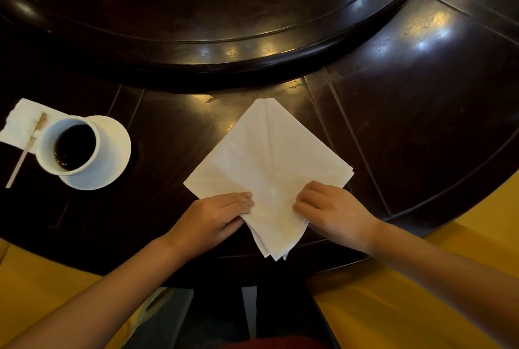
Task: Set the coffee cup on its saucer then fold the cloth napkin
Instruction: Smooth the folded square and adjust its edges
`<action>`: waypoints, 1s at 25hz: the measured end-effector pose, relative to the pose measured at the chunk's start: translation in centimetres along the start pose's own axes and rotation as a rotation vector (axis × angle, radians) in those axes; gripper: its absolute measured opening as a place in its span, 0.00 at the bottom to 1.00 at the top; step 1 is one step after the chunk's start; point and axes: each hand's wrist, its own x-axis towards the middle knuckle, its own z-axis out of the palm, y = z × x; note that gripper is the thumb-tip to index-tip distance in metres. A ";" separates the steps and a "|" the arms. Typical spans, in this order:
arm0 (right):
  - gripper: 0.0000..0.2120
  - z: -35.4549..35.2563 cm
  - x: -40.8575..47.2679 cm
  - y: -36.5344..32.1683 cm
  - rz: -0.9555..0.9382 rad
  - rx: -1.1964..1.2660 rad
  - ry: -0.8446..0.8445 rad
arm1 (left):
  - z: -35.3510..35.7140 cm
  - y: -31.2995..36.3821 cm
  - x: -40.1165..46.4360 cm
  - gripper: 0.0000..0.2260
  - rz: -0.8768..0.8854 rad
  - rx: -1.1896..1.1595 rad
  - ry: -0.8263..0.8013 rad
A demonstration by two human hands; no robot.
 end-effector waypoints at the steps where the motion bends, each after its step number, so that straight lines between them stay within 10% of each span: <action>1: 0.06 0.0 0.0 -0.1 0.105 0.094 0.054 | 0.1 0.0 0.0 0.08 -0.060 -0.032 0.032; 14: 0.04 -0.2 2.5 -1.3 0.700 0.463 0.567 | -1.5 0.7 2.2 0.02 -0.477 -0.210 0.429; 25: 0.12 -2.7 6.6 3.3 0.924 0.650 0.211 | -2.1 -2.0 7.9 0.08 -0.580 -0.093 0.505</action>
